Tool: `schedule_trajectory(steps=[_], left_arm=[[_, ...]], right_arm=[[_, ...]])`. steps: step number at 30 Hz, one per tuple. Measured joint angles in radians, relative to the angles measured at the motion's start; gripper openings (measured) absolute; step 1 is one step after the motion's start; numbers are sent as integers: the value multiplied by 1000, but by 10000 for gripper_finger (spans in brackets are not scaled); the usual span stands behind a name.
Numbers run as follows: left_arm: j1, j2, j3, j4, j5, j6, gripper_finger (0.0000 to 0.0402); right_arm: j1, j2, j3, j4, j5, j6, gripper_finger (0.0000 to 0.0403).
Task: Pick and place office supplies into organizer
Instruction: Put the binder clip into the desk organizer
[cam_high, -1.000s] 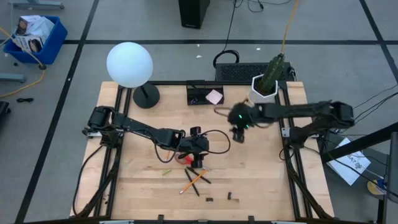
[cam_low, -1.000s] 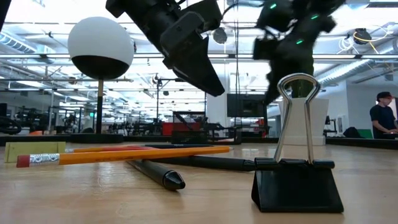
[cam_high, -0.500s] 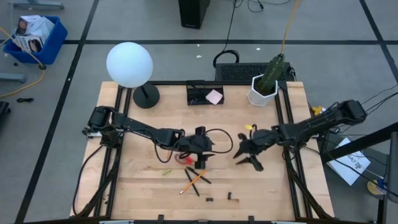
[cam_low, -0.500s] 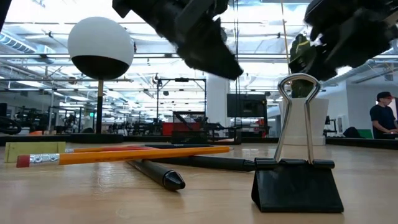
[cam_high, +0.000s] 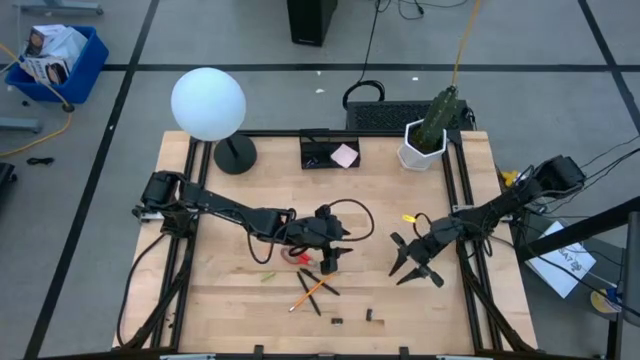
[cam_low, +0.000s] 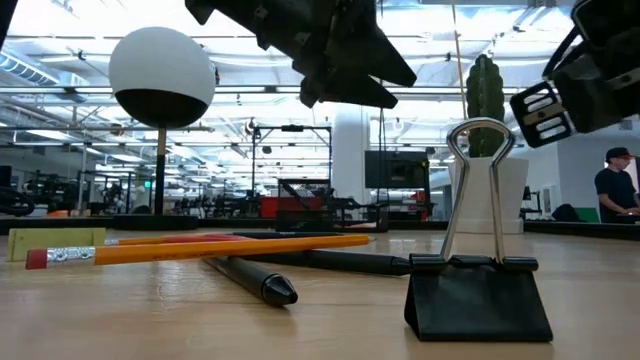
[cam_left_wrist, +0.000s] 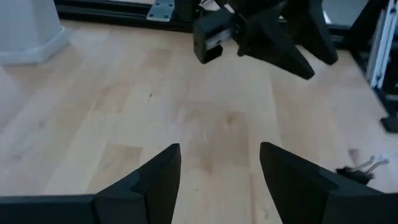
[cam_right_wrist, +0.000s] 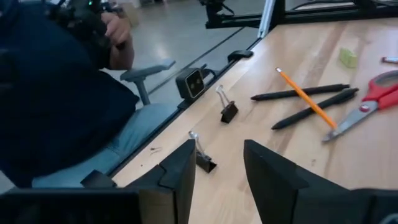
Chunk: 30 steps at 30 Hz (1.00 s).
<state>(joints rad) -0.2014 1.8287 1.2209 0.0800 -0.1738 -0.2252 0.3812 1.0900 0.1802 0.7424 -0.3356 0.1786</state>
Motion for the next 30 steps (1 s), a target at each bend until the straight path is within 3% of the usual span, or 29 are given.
schedule_trajectory(steps=[8, 15, 22, 30], left_arm=[[-6, 0, 0, 210, 5, -23, 228], [14, -30, 0, 438, 120, -13, 228], [-3, -122, 0, 374, 192, -9, 228], [-55, -173, 0, 316, 166, 111, 228]], right_arm=[[86, 121, 54, 14, 57, -99, 126], [99, 270, 129, 11, 77, -189, 125], [98, 403, 171, 94, 104, -252, 125], [99, 493, 174, 148, 130, -227, 125]])
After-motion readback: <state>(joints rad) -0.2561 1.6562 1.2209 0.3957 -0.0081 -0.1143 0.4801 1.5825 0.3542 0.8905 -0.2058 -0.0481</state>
